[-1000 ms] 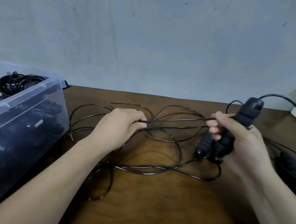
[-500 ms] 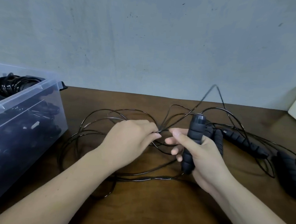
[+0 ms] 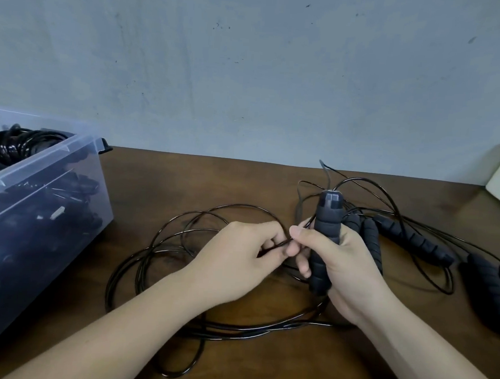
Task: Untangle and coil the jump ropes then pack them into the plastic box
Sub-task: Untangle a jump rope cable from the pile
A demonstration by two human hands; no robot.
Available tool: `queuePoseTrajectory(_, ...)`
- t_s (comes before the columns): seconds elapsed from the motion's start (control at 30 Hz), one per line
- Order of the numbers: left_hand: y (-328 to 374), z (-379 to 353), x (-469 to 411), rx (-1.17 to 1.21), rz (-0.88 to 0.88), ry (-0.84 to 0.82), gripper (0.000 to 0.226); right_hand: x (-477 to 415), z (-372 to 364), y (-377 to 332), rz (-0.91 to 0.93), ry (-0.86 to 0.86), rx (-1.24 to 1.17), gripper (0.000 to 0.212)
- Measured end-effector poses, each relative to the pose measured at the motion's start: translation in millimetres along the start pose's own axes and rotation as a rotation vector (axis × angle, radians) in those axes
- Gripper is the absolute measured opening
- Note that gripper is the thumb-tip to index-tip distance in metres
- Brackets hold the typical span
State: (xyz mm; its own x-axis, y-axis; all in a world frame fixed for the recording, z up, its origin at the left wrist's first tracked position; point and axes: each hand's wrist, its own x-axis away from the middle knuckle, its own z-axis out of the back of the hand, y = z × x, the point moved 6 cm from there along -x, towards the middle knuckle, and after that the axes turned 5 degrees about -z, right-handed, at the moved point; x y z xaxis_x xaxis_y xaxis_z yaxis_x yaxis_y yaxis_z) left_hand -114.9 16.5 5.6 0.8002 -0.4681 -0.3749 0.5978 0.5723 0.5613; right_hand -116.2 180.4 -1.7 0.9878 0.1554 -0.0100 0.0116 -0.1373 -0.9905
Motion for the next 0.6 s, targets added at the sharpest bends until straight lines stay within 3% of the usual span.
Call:
queuePoseTrajectory(0.1, -9, 2, -2, -0.083, 0.054, -0.047, 0.030, 1, 2, -4, 0.025, 0.024, -0.005, 0.010)
queuePoseTrajectory(0.2, -20, 20, -6, -0.241, 0.074, 0.022, 0.025, -2, 16, -15, 0.061, 0.111, -0.082, 0.009)
queuePoseTrajectory(0.43, -55, 54, -6, -0.360, 0.218, 0.083, 0.022, -3, 52, -38, 0.086, 0.256, -0.317, 0.010)
queuePoseTrajectory(0.6, -47, 50, -7, -0.416, 0.112, 0.043, 0.042, -4, 37, -21, 0.022, 0.195, -0.235, 0.018)
